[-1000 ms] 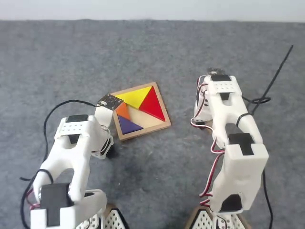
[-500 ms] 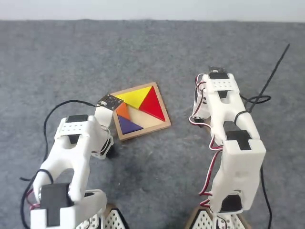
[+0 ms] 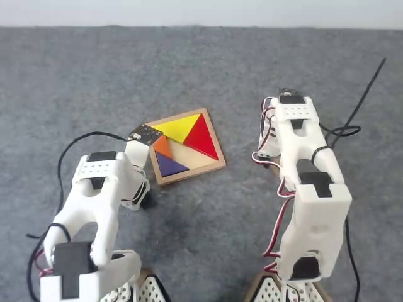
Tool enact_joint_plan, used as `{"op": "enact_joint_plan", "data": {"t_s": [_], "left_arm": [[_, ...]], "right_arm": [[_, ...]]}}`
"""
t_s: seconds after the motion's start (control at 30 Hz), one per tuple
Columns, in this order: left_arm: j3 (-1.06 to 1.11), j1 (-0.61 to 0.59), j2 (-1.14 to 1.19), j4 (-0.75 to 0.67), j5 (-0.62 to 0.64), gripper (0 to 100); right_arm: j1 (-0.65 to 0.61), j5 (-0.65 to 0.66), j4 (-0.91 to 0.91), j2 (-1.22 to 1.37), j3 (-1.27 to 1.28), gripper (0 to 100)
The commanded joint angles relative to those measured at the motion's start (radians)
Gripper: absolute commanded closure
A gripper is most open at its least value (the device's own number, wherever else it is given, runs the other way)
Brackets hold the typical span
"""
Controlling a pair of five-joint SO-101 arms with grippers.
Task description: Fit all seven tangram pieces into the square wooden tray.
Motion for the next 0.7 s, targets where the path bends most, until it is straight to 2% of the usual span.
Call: {"op": "enact_joint_plan", "data": {"t_s": [0.0, 0.13, 0.27, 0.5, 0.67], "left_arm": [[-0.004, -0.012, -0.037, -0.017, 0.005, 85], [-0.002, -0.012, -0.037, -0.017, 0.005, 85], [-0.002, -0.012, -0.037, -0.017, 0.005, 85], [-0.004, -0.037, -0.037, -0.017, 0.003, 85], [-0.004, -0.055, -0.037, -0.014, 0.003, 85]], "right_arm": [[-0.008, 0.017, 0.07, 0.002, -0.084, 96.1], [0.012, -0.087, 0.142, -0.01, -0.166, 96.1], [-0.028, -0.146, 0.197, -0.081, -0.216, 96.1], [-0.208, -0.273, 0.157, -0.188, -0.226, 96.0], [-0.344, -0.422, 0.053, -0.186, -0.226, 96.0]]}}
